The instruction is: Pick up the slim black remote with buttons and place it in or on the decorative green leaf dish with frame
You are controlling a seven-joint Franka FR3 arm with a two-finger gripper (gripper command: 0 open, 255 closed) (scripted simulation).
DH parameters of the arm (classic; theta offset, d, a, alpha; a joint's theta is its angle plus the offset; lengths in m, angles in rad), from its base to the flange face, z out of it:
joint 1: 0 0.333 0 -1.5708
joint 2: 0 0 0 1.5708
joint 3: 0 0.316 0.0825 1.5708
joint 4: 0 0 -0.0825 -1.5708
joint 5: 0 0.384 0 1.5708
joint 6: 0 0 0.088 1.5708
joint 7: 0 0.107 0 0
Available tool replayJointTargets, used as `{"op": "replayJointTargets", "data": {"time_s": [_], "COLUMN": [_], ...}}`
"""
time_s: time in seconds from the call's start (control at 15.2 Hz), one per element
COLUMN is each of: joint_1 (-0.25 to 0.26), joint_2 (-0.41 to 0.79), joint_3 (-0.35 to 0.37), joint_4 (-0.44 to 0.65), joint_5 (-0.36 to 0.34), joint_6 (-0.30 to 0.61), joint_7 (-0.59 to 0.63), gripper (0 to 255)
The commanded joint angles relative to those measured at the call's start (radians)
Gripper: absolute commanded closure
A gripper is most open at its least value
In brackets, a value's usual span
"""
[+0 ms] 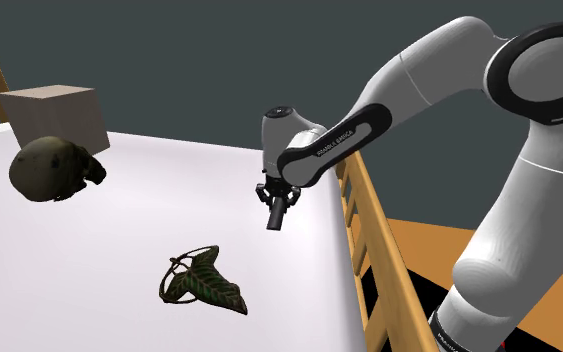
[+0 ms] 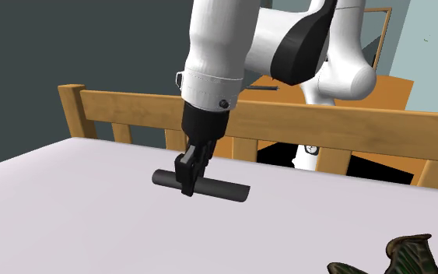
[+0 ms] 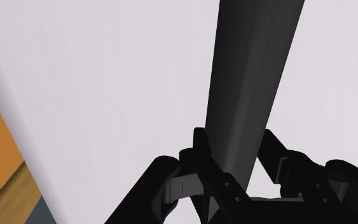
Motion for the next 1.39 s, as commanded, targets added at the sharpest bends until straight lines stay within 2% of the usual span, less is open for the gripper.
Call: {"op": "replayJointTargets", "data": {"time_s": [0.0,1.06,1.32], "joint_1": [-0.002,0.001,0.036], "joint_2": [-0.023,-0.144,-0.152], "joint_3": [0.002,0.002,0.043], "joint_4": [0.007,0.103,0.101], "joint_5": [0.023,0.135,0.139], "joint_6": [-0.025,-0.216,-0.235], "joint_7": [-0.022,-0.13,-0.06], "gripper": [255,255,255]}}
